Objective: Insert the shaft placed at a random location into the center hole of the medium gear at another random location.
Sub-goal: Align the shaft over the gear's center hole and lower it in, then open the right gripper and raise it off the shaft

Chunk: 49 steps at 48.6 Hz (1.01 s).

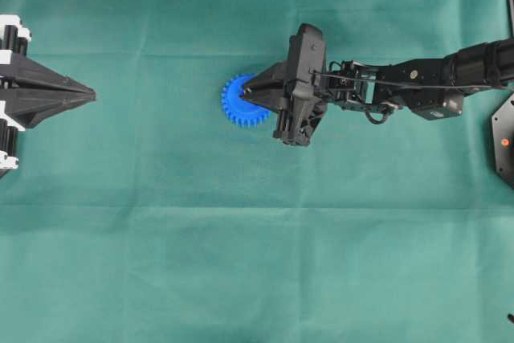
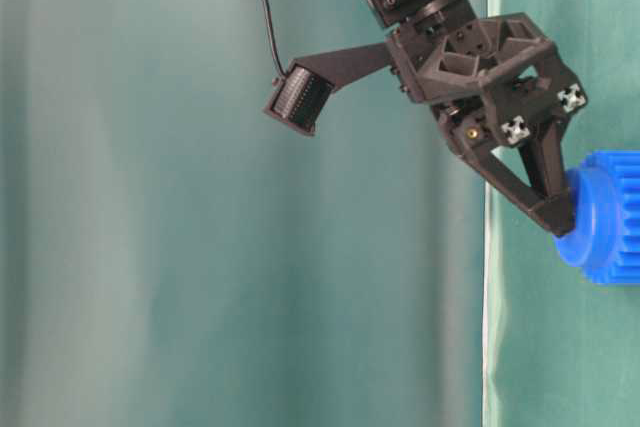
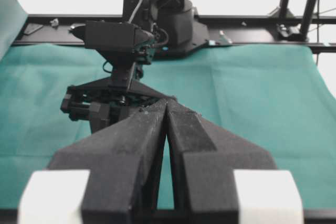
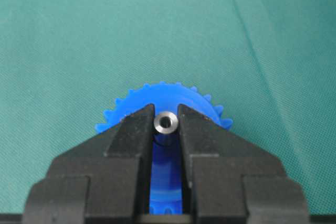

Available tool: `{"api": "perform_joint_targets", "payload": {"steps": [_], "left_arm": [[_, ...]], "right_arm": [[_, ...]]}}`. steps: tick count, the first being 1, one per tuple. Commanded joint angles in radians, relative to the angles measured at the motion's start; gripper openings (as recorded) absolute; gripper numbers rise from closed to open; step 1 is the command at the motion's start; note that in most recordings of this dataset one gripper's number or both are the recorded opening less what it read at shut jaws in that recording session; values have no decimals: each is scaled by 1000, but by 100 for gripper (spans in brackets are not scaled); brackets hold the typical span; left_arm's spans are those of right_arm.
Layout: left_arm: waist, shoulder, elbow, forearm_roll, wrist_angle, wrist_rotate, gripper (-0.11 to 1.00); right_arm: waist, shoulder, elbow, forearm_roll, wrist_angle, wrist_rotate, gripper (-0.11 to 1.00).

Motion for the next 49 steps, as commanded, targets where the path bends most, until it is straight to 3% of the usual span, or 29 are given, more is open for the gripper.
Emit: {"api": "perform_joint_targets", "payload": {"steps": [1, 19, 22, 30, 34, 49], "left_arm": [[0, 8, -11, 2, -5, 0, 0], [0, 6, -11, 2, 0, 0, 0], [0, 8, -11, 2, 0, -2, 0], [2, 8, -11, 2, 0, -2, 0], [0, 6, -12, 2, 0, -2, 0], [0, 8, -12, 2, 2, -2, 0]], "right_arm": [[-2, -17, -8, -2, -15, -3, 14], [-2, -17, -11, 0, -12, -2, 16], [-2, -18, -11, 0, -12, -2, 30], [0, -20, -15, 2, -12, -3, 79], [0, -31, -14, 2, -11, -3, 95], [0, -149, -3, -3, 35, -12, 93]]}}
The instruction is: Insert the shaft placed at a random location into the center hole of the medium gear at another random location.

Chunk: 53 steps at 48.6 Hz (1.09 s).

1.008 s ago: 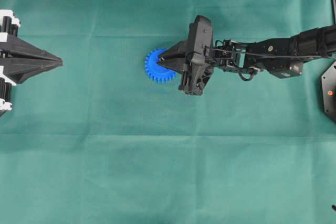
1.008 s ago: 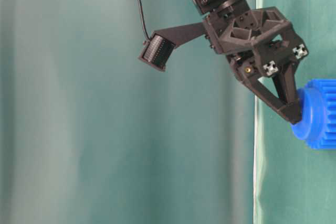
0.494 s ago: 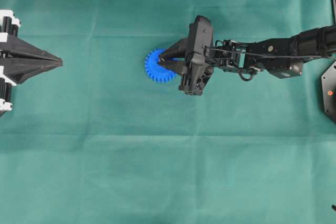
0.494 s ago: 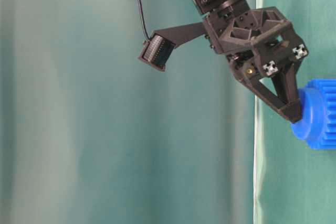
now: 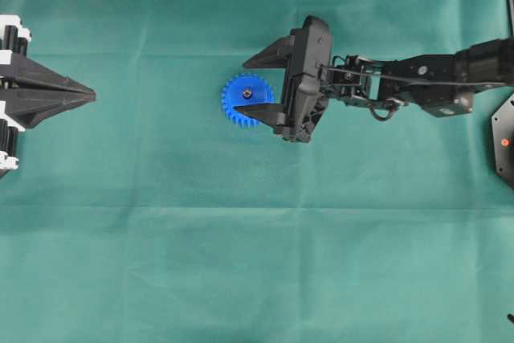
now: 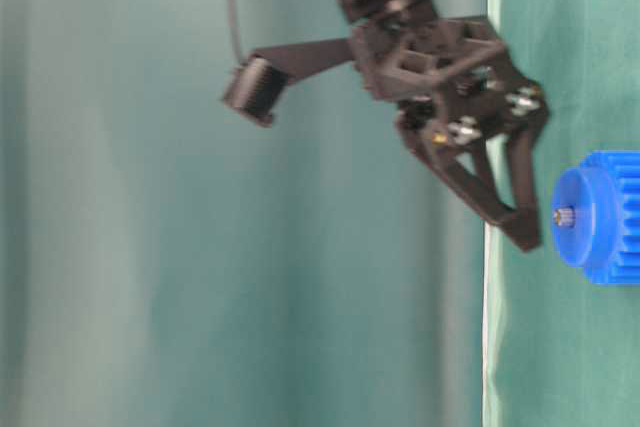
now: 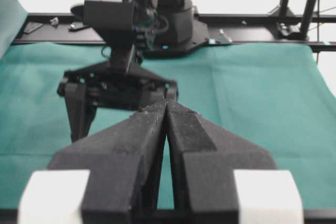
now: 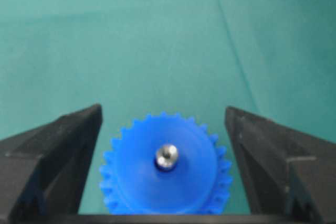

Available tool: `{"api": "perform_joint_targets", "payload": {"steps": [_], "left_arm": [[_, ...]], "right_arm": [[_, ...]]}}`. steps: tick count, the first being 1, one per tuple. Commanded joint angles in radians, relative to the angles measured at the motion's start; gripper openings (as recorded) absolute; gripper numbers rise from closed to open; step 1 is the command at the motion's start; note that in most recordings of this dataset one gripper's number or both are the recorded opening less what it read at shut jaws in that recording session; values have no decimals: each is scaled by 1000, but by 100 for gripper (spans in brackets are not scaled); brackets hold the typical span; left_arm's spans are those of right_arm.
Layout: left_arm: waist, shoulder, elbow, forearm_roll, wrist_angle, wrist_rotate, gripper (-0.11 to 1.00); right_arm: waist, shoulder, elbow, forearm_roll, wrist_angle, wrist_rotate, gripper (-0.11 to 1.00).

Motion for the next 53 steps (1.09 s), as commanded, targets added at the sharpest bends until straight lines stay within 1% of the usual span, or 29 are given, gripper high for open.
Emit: {"api": "perform_joint_targets", "payload": {"steps": [1, 12, 28, 36, 53], "left_arm": [[0, 8, -12, 2, -3, -2, 0], [0, 6, -12, 2, -2, -2, 0], [2, 6, -12, 2, -2, -3, 0], [0, 5, -12, 2, -3, -3, 0], [0, 3, -12, 2, -2, -3, 0]], "right_arm": [[0, -72, -8, -3, 17, -14, 93], [0, -160, -6, -11, 74, -20, 93], [0, -181, 17, -11, 81, -20, 93], [0, -233, 75, -8, 78, -17, 93], [0, -437, 258, -5, 81, -12, 93]]}}
